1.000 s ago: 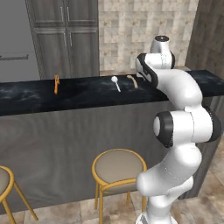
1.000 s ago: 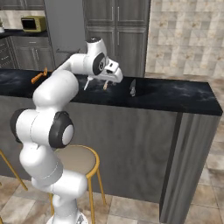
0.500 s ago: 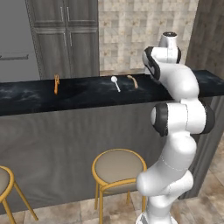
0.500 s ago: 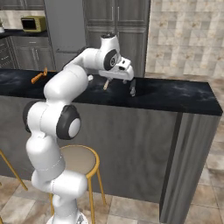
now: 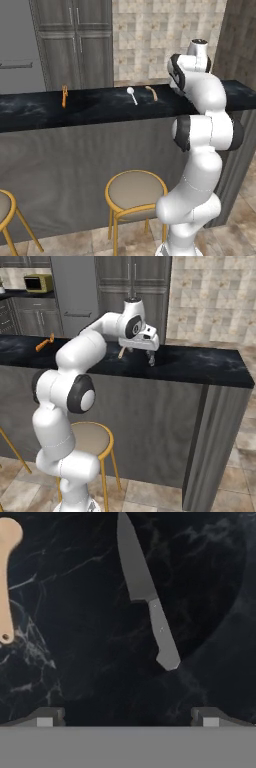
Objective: Pick up the metallic utensils from the counter and place them in the open drawer. Make sure not to pick up any wooden utensils.
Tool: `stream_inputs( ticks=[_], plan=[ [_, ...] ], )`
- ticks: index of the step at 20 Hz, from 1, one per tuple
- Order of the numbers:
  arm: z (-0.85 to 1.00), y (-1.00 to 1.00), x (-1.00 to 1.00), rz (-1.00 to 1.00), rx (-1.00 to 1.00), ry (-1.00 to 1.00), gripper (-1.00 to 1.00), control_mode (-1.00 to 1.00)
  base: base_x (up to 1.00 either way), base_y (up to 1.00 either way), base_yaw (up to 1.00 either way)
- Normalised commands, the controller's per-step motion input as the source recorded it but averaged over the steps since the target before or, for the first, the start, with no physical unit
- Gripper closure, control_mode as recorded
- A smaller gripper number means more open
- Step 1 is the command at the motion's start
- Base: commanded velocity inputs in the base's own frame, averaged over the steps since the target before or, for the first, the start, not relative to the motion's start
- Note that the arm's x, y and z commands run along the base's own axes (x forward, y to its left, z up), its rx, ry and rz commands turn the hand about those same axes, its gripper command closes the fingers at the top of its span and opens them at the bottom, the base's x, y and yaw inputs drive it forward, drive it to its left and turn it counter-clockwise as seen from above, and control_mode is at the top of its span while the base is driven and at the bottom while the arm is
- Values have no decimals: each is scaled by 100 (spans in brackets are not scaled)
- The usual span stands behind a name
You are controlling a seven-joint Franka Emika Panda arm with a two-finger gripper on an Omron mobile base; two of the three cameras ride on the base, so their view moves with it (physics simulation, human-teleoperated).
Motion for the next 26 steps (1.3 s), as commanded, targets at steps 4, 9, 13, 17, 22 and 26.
stream_inputs(
  ticks=[4, 9, 13, 17, 22, 26],
  plan=[
    [-53, -18, 0, 4, 0, 0, -100, -100, 0, 0, 0],
    [-36, -28, 0, 5, 0, -1, -100, -100, 0, 0, 0],
    [-21, -31, 0, 5, 0, -3, -100, -100, 0, 0, 0],
    [-10, -20, 21, 7, 0, -1, -100, -100, 0, 0, 0],
    [-6, -9, 39, 6, 0, 0, -100, -100, 0, 0, 0],
    [-3, -1, 54, 6, 0, 0, -100, -100, 0, 0, 0]
  ],
)
